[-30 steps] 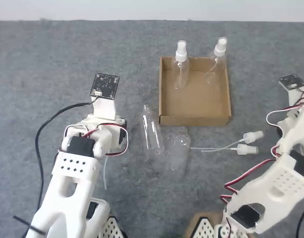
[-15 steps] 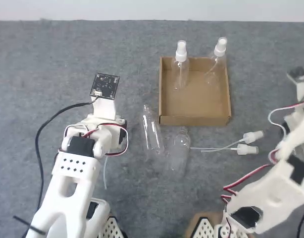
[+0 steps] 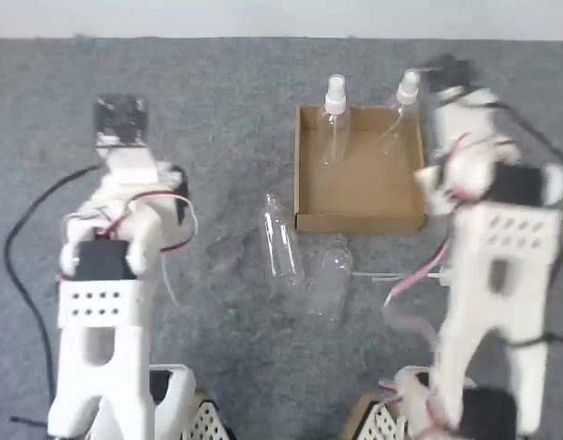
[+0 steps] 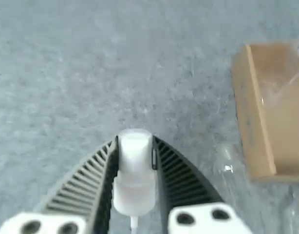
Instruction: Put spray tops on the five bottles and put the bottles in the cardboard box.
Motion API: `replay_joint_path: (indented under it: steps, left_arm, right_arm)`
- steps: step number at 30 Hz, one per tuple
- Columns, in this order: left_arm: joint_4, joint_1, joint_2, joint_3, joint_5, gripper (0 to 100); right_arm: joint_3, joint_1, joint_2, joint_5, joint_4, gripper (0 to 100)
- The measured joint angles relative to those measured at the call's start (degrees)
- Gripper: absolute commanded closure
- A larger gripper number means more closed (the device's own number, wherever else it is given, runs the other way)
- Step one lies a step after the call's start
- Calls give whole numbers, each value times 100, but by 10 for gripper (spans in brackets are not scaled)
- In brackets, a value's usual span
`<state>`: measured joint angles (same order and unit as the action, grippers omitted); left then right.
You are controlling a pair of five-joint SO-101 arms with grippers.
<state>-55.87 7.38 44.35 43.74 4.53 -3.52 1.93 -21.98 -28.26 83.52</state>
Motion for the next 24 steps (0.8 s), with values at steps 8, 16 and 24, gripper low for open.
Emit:
replay_joint_path:
  steps: [8, 16, 24]
  left_arm:
    - [-651, 114, 1134, -1037, -18, 989]
    - [-580, 132, 2382, -1169, 501, 990]
    - [501, 123, 2418, -1160, 1820, 990]
  right_arm:
    - [-1899, -2699, -1442, 1143, -1275, 992]
    - [-3147, -4316, -1591, 1424, -2497, 990]
    - [-3754, -4563, -1653, 1433, -3033, 992]
